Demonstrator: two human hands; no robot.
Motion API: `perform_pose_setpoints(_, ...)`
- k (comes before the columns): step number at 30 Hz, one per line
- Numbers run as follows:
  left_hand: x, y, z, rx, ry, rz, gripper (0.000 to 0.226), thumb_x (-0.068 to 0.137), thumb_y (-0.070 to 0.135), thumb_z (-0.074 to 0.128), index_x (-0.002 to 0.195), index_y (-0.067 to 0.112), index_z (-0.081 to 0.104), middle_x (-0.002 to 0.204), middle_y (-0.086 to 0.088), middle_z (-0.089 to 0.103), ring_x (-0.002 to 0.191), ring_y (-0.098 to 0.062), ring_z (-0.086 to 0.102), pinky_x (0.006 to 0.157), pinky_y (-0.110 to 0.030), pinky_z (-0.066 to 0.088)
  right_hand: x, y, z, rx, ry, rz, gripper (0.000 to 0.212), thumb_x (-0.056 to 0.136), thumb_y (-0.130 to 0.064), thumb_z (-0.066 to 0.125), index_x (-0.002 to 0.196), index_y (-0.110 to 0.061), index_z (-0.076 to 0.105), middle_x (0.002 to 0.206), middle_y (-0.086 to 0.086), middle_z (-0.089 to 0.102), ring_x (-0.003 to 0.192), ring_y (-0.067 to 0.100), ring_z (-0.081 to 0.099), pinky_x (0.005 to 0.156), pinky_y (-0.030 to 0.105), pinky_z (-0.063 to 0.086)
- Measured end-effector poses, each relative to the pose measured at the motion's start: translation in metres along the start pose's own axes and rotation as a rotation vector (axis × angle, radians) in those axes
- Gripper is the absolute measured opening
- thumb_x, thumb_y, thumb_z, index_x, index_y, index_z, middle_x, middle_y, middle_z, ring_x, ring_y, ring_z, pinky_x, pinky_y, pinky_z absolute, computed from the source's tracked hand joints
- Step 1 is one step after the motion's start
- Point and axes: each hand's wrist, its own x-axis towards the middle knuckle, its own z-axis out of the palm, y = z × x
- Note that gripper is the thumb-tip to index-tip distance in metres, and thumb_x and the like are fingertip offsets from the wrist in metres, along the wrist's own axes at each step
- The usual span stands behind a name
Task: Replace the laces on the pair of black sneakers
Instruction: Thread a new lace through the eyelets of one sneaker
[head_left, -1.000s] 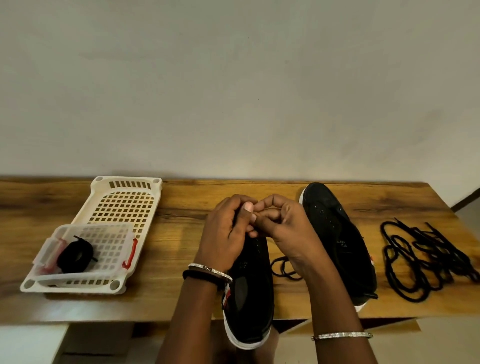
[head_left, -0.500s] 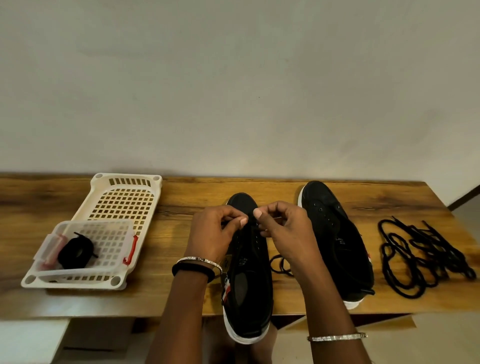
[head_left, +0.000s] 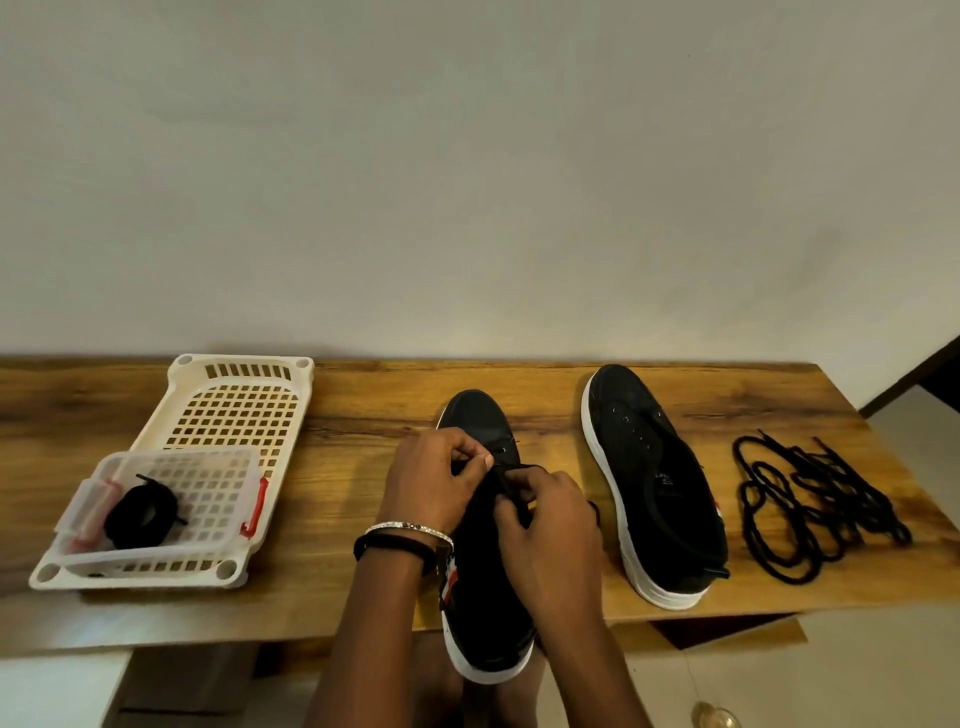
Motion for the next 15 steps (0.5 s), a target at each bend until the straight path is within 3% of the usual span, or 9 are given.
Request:
perform_pose_setpoints(4,0.002,-0.002,0.001,0.035,0.025,-0.016,0.004,0.089,0.025,0.071,0.086,0.023,0.072,0.086,0.009,0.07,0.083,-0.007,0.064,0.073,-0.026,0.053,0.011,0.009,0.001,0.188,-0.022,0.093,0.015,0.094,-0.029,0.062,0.108,-0.031,0.068,0.102,-0.011,0.065,0.088,0.005,0.063,0.081,0.038,0.057)
perform_pose_setpoints(15,0.0,0.002,0.013,0.029,0.019,-0.023,0.003,0.09,0.024,0.07,0.088,0.023,0.072,0.086,0.012,0.069,0.083,-0.005,0.064,0.075,-0.027,0.054,0.022,0.014,0.007,0.606,-0.109,0.296,0.015,0.097,-0.025,0.059,0.095,-0.034,0.071,0.094,-0.011,0.072,0.095,0.014,0.069,0.089,0.049,0.058)
